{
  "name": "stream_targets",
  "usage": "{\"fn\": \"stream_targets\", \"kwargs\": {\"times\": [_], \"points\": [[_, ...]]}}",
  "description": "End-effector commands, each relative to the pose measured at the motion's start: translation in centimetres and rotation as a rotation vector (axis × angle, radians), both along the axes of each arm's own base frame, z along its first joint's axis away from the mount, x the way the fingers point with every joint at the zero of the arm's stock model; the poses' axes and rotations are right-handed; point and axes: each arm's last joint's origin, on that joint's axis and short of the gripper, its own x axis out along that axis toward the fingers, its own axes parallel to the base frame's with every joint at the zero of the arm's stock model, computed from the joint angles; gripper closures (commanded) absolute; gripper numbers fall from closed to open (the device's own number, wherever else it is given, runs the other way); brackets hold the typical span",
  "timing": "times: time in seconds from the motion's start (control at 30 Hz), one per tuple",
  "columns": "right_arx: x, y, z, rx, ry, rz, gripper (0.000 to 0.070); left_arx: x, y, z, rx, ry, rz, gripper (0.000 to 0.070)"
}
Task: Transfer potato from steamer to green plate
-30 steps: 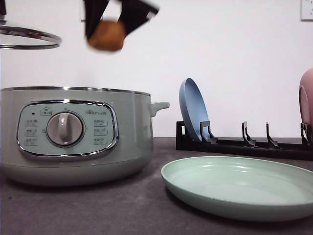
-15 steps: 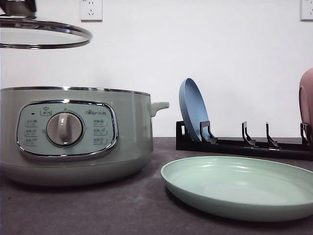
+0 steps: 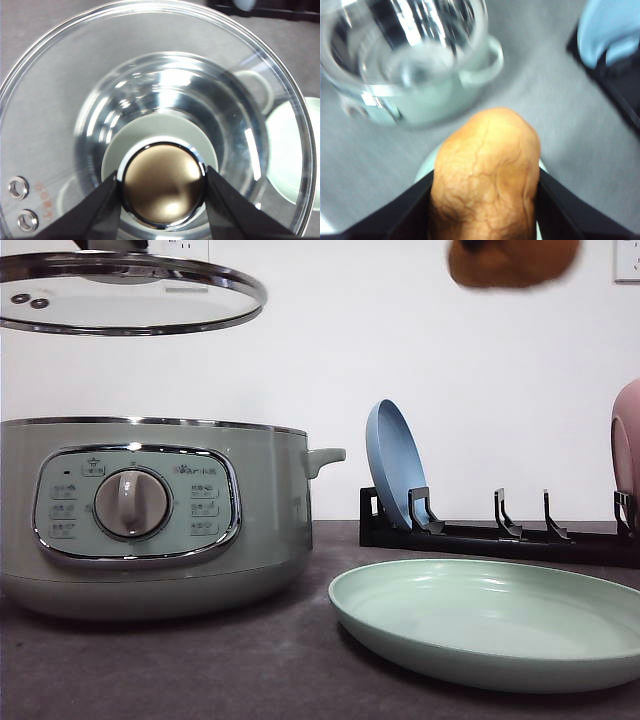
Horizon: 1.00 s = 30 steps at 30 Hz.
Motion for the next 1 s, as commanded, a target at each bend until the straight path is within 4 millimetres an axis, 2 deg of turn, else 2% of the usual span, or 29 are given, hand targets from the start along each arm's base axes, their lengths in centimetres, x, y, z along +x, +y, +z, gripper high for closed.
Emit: {"fn": "stream_targets", "kwargs": {"times": [0.0, 0.23, 0.53, 0.87, 0.97], "points": [[0.0, 0.1, -1.0, 0.016, 0.015, -0.004, 0.0511, -0.3, -0.3, 1.3, -0.026, -0.071, -0.021, 0.0699], [0.5, 0.4, -6.5, 0.054, 0.077, -0.021, 0.0511, -0.7, -1.2, 1.3, -0.029, -0.069, -0.054, 0.0699], [1.9, 1.2, -12.5, 0.051, 0.145, -0.072, 0.0510, -0.8, -1.5, 1.3, -0.029, -0.070, -0.067, 0.0699], [4.0, 2.7, -16.5, -0.001, 0.230, -0.091, 0.0491, -0.8, -1.5, 1.3, -0.029, -0.069, -0.067, 0.0699], [4.3, 2.9, -17.3, -0.023, 0.258, -0.094, 0.0458, -0.8, -1.5, 1.3, -0.029, -0.069, -0.067, 0.0699]]}}
